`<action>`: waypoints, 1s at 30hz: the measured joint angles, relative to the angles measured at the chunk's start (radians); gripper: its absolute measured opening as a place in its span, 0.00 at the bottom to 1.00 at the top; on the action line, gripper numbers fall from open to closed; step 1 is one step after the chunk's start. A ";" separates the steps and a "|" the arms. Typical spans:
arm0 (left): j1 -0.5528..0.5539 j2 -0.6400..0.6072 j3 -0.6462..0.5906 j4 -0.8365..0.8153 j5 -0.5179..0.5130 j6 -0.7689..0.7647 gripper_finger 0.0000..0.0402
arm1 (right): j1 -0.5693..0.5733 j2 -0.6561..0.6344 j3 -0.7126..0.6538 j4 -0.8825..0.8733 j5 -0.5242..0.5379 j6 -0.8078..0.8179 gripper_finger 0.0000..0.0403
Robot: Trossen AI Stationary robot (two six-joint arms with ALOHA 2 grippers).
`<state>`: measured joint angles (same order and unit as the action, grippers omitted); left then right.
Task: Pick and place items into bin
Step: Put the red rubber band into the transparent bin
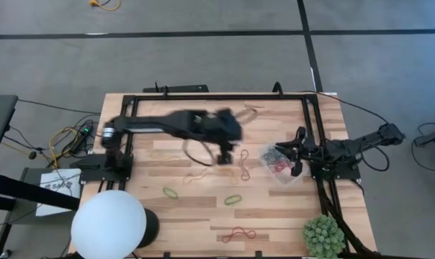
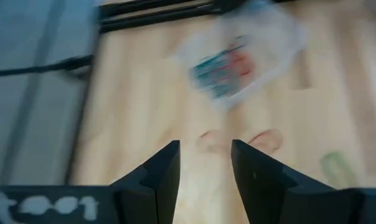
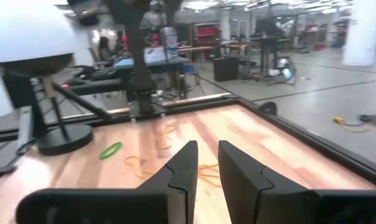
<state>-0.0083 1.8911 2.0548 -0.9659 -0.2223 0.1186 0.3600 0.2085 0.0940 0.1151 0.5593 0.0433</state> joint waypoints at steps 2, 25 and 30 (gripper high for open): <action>0.001 -0.080 -0.021 -0.046 -0.080 -0.022 0.33 | 0.016 0.000 0.000 -0.001 -0.005 -0.001 0.15; -0.030 0.008 -1.097 1.676 0.274 -0.300 0.33 | 0.037 0.001 -0.002 -0.008 -0.003 -0.025 0.15; -0.041 0.171 -0.903 1.459 0.316 -0.280 0.33 | 0.037 0.001 -0.002 -0.009 -0.002 -0.026 0.15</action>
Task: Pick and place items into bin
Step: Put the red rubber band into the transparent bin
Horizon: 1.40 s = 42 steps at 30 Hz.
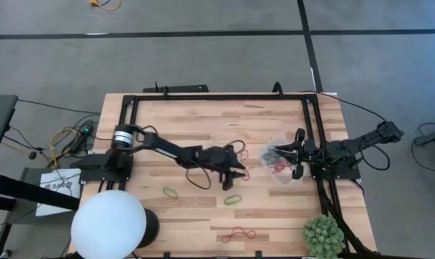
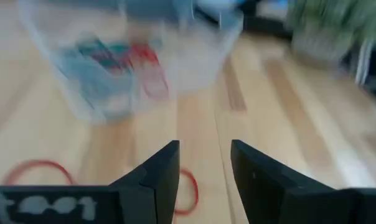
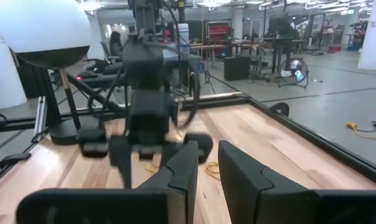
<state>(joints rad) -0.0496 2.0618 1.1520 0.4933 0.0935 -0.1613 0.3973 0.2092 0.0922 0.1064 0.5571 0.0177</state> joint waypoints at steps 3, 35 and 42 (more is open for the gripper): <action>-0.011 0.052 0.119 -0.244 -0.023 0.036 0.33 | 0.000 0.000 0.000 -0.001 0.001 0.000 0.15; -0.064 0.210 0.263 -0.345 -0.202 0.087 0.03 | 0.000 0.000 0.000 -0.017 0.001 0.000 0.15; -0.067 0.223 0.454 -0.358 -0.185 0.112 0.00 | 0.000 0.000 0.000 -0.011 0.007 0.000 0.15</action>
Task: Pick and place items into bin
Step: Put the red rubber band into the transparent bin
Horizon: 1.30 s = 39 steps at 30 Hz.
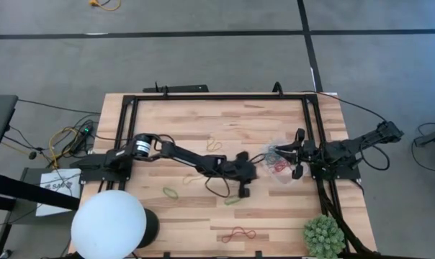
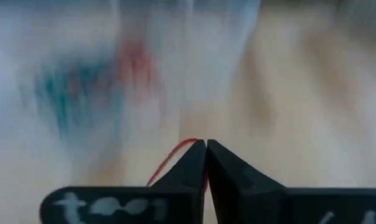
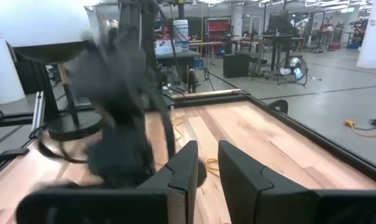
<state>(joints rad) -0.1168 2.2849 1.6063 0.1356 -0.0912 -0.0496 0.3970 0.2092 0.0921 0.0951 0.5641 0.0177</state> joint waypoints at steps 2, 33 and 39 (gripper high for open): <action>0.002 -0.009 0.062 0.006 0.000 -0.001 0.00 | 0.000 0.000 0.000 0.023 0.026 0.000 0.15; 0.093 0.211 0.449 0.076 0.053 0.225 0.00 | 0.000 0.000 0.000 0.124 0.040 -0.026 0.15; 0.093 0.207 0.459 0.055 -0.084 0.323 0.00 | 0.000 0.001 0.000 0.121 0.040 -0.027 0.15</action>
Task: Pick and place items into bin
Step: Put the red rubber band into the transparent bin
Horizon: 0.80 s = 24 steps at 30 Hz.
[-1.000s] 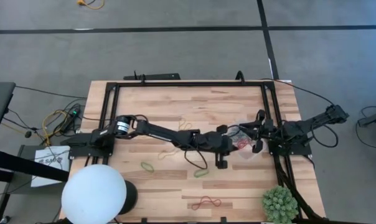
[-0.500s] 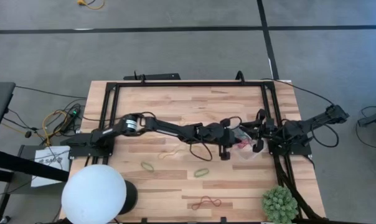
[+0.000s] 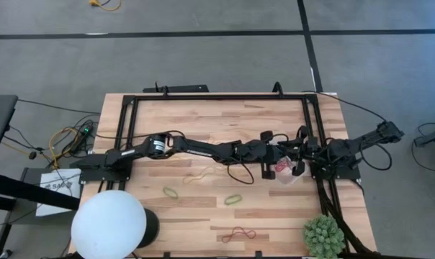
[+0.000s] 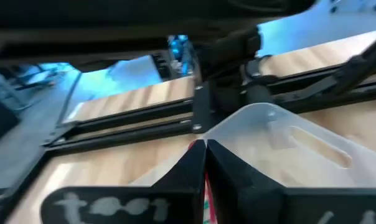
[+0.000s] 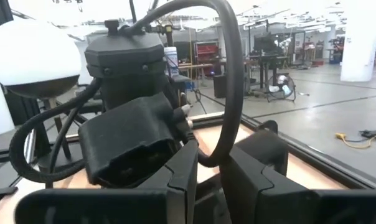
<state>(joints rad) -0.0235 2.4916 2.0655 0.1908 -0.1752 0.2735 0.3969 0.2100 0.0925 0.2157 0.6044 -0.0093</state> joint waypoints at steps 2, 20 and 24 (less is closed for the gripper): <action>0.000 -0.001 0.001 -0.011 -0.014 0.005 0.00 | 0.000 0.000 0.000 0.001 0.000 0.000 0.15; 0.002 -0.002 0.000 -0.050 0.067 -0.012 0.00 | 0.000 0.000 -0.002 -0.015 -0.001 0.000 0.15; -0.005 -0.003 0.000 -0.151 0.137 -0.095 0.00 | 0.000 -0.001 -0.002 -0.011 0.000 0.000 0.15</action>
<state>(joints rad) -0.0283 2.4882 2.0655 0.0394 -0.0387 0.1787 0.3969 0.2090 0.0908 0.2046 0.6044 -0.0090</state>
